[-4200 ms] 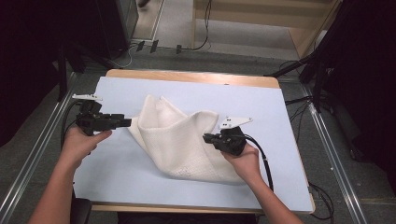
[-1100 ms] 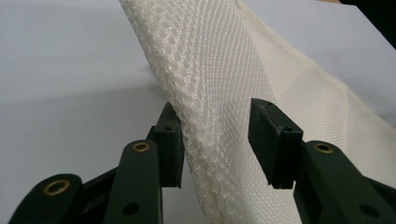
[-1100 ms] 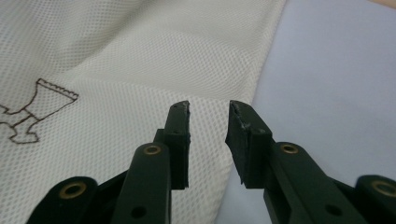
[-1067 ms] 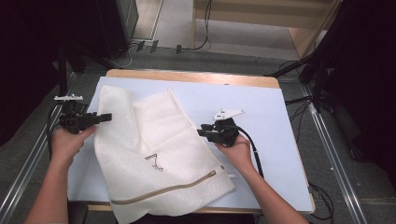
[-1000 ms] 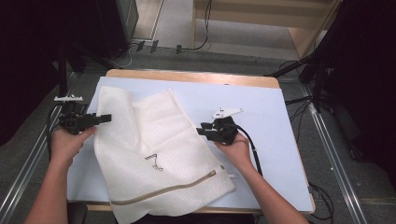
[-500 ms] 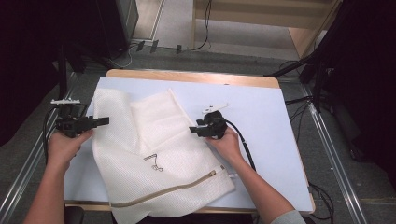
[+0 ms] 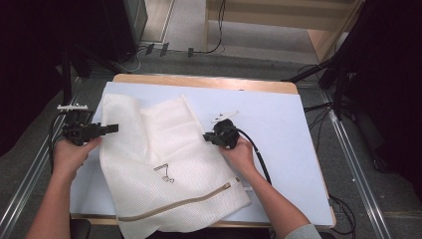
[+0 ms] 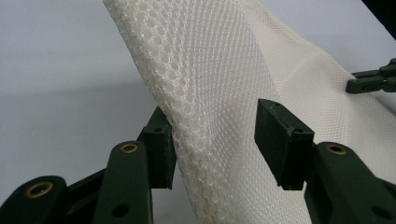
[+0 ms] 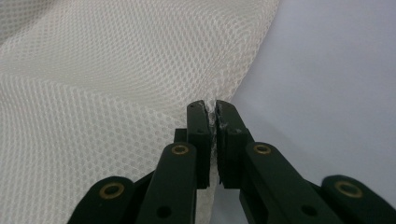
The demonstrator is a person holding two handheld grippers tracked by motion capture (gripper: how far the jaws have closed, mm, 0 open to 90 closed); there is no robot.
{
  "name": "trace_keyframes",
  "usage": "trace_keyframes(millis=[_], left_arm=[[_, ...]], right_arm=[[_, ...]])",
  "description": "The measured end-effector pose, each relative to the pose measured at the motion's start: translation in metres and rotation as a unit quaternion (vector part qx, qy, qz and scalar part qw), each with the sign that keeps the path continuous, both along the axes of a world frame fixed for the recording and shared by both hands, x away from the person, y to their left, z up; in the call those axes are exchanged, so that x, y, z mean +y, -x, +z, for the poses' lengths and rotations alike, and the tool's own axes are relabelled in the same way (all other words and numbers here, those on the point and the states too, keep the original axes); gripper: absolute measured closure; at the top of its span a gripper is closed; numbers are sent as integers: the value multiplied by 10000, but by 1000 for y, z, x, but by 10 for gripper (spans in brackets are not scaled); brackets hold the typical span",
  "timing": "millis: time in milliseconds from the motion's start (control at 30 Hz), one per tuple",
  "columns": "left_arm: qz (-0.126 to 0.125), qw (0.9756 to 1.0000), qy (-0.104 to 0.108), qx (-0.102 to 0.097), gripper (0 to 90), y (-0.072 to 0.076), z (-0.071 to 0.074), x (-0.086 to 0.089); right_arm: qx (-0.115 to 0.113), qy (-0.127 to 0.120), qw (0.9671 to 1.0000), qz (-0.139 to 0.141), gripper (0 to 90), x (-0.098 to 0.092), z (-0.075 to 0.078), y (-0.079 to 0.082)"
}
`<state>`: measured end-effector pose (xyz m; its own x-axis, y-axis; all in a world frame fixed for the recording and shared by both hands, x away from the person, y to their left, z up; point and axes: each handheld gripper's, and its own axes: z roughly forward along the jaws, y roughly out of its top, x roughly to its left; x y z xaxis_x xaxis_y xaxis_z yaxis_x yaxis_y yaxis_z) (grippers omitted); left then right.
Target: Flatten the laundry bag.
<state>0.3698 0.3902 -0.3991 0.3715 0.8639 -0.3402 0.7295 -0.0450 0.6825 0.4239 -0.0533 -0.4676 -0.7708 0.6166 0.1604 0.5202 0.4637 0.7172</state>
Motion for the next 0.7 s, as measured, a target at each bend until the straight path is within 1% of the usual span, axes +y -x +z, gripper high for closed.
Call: trace_keyframes(millis=[33, 67, 100, 133, 200, 233, 267, 300, 333, 400, 667, 700], left_arm=[[0, 10000, 0, 0, 512, 0, 0, 0], [-10, 10000, 1, -2, 512, -1, 0, -1], [-26, 10000, -7, 4, 510, -3, 0, -3], [-26, 10000, -7, 4, 509, -3, 0, -3], [-63, 10000, -20, 5, 508, -5, 0, -5], [-86, 10000, -30, 22, 506, -6, -1, -7], [-105, 9999, -43, 30, 506, -7, -1, -8], [-119, 9999, -58, 30, 504, -8, -2, -10], [-134, 9999, -67, 49, 504, -10, -2, -11], [-167, 9998, -77, 53, 503, -12, -2, -14], [-324, 9994, -70, 23, 499, -20, -2, -26], [-380, 9992, -78, 36, 499, -23, -2, -30]], right_arm=[[0, 0, 10000, 0, 870, 0, 0, 0], [3, -11, 10000, -41, 870, -3, 1, -1], [-34, -29, 9999, -153, 871, -10, 2, -3], [-34, -29, 9999, -153, 871, -10, 2, -3], [-32, -66, 9995, -297, 871, -19, 3, -5], [-30, -87, 9989, -465, 871, -28, 4, -7], [-30, -87, 9989, -465, 871, -28, 4, -7], [-18, -124, 9981, -604, 871, -38, 5, -8], [-18, -124, 9981, -604, 871, -38, 5, -8], [-37, -140, 9972, -728, 871, -47, 5, -10], [-35, -147, 9922, -1234, 871, -85, 5, -14], [-24, -165, 9905, -1366, 870, -94, 5, -14]])
